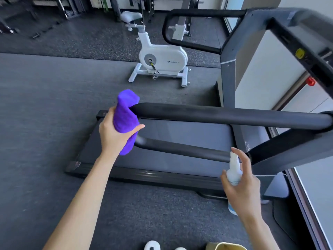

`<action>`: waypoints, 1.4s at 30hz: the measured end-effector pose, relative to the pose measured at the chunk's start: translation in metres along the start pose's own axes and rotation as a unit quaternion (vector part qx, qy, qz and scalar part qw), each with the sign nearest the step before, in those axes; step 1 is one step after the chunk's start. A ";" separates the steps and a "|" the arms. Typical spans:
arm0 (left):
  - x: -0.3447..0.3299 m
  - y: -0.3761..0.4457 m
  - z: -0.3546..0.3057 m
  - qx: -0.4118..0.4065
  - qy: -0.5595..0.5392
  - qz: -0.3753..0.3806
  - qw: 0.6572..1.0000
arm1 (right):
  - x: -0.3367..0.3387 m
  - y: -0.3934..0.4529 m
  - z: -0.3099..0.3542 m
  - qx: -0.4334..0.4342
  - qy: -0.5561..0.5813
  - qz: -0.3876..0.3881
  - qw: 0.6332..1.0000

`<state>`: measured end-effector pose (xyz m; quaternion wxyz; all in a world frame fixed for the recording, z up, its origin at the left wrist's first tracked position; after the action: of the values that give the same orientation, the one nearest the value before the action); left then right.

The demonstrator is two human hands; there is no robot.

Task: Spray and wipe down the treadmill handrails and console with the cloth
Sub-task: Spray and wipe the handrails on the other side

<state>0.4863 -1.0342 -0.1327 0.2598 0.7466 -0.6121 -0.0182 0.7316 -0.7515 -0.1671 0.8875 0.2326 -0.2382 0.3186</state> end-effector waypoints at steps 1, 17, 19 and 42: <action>0.000 0.008 -0.014 -0.034 -0.005 0.021 0.999 | -0.002 -0.001 0.003 0.000 -0.001 0.003 1.000; 0.004 -0.028 0.031 0.069 0.001 -0.008 0.998 | 0.002 -0.015 -0.002 -0.017 -0.003 -0.012 1.000; 0.015 -0.049 0.042 0.103 0.011 -0.067 0.992 | 0.005 -0.016 -0.005 -0.017 -0.002 -0.012 1.000; -0.098 -0.073 0.001 -0.199 0.337 0.048 0.919 | 0.025 -0.009 -0.044 -0.030 -0.021 0.000 0.999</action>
<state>0.5277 -0.9361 -0.1919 0.5946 0.6109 -0.5073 0.1259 0.7671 -0.7216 -0.1899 0.8889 0.2123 -0.2665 0.3061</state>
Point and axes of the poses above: each hand's wrist, its own y-axis towards the middle knuckle, its own x-axis out of the back of the hand, z = x × y, the point moved 5 cm from there along y, towards the middle knuckle, and after that the axes turned 7 degrees about -z, right-handed, at the moved point
